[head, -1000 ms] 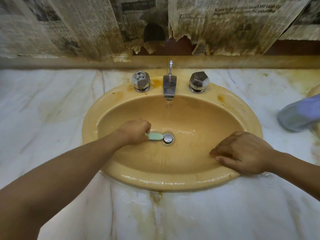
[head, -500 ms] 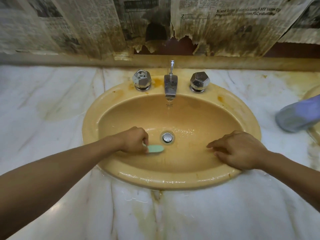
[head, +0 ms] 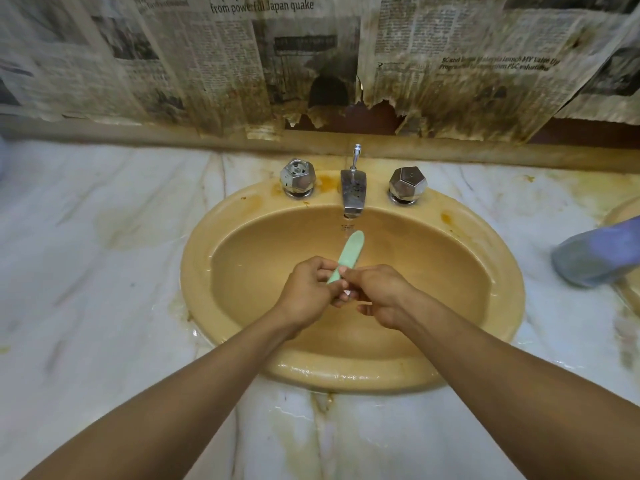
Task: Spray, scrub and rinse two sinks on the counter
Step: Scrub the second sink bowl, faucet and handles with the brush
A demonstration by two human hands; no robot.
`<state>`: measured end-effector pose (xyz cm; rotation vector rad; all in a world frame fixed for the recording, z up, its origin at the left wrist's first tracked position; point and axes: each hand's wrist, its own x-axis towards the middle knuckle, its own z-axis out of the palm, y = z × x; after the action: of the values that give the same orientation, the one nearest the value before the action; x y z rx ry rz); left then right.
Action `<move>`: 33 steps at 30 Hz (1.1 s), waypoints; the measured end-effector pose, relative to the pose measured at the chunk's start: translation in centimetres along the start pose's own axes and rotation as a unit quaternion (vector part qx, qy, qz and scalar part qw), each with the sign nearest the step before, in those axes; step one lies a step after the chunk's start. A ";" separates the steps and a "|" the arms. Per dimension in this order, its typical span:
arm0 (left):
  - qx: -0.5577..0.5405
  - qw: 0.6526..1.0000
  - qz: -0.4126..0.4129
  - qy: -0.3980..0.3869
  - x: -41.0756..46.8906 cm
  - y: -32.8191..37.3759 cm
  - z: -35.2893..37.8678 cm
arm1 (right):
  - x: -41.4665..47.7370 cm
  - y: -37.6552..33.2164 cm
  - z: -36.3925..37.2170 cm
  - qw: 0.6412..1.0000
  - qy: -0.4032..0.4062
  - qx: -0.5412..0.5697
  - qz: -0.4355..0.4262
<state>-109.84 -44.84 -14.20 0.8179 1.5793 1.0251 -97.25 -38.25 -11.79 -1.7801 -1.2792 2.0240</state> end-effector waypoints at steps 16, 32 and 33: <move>0.654 0.731 0.196 -0.007 1.8 1.2 -19.7 | 0.3 -0.6 -9.5 0.707 -0.153 -0.664 -0.189; 0.665 0.714 0.220 0.013 4.7 0.6 -18.3 | 4.3 0.8 -8.1 0.810 -0.371 -0.453 -0.037; 0.666 0.712 0.220 0.014 4.8 0.6 -18.2 | 4.7 1.0 -7.9 0.806 -0.349 -0.475 -0.058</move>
<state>-128.64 -44.12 -13.69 2.2294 2.1014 -0.0470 -91.31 -32.19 -15.39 -1.0333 -2.9376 2.1997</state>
